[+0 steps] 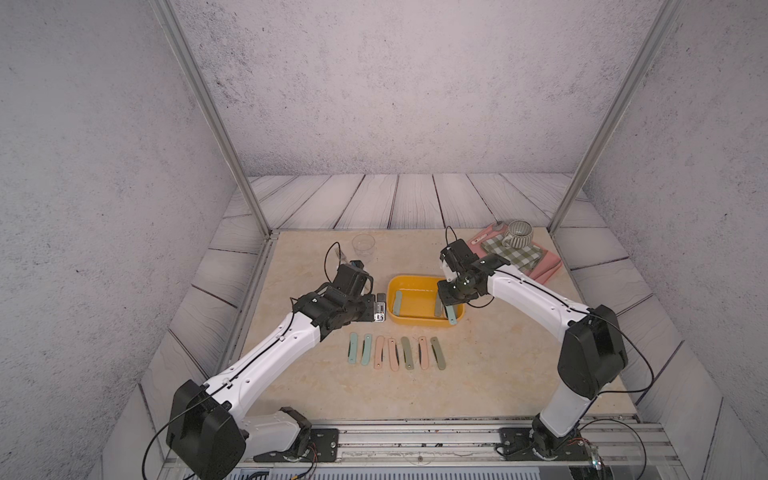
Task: Take the fruit knife out of the storage box
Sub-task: Pick up the fruit knife from the storage box, then place the fruit knife at the center of the board.
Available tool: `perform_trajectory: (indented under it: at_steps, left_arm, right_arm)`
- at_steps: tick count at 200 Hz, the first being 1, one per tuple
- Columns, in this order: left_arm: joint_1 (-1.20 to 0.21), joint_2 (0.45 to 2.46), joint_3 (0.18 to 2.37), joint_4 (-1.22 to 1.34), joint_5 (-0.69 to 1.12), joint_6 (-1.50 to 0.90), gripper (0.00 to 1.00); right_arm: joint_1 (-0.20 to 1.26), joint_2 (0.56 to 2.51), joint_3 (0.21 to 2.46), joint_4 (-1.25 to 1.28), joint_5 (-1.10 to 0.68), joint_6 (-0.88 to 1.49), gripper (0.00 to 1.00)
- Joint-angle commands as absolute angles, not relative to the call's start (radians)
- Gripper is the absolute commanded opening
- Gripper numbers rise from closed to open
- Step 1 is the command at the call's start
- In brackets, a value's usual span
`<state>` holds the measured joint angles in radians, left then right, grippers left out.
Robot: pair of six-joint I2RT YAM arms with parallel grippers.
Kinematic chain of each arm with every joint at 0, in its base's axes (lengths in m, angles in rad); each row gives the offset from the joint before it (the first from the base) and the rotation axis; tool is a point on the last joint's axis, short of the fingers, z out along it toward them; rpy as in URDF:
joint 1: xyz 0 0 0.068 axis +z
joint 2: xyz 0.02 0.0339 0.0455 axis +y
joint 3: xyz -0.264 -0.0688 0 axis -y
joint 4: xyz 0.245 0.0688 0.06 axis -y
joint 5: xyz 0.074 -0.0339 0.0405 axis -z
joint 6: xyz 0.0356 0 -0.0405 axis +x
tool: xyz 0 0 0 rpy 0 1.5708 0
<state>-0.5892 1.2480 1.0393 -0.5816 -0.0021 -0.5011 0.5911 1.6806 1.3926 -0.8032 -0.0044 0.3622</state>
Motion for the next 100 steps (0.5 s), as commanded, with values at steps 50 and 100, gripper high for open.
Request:
perform_trajectory:
  at_steps: [50,100]
  left_arm:
    - [-0.580,1.274,1.062,-0.578,0.019,-0.504,0.99]
    - [-0.580,1.293,1.078,-0.588,0.037,-0.505,0.99]
  right_arm:
    - [0.669,1.469,1.049,-0.707,0.015,0.459,0.10]
    - [0.680,1.480,0.920,-0.567,0.057,0.492,0.10]
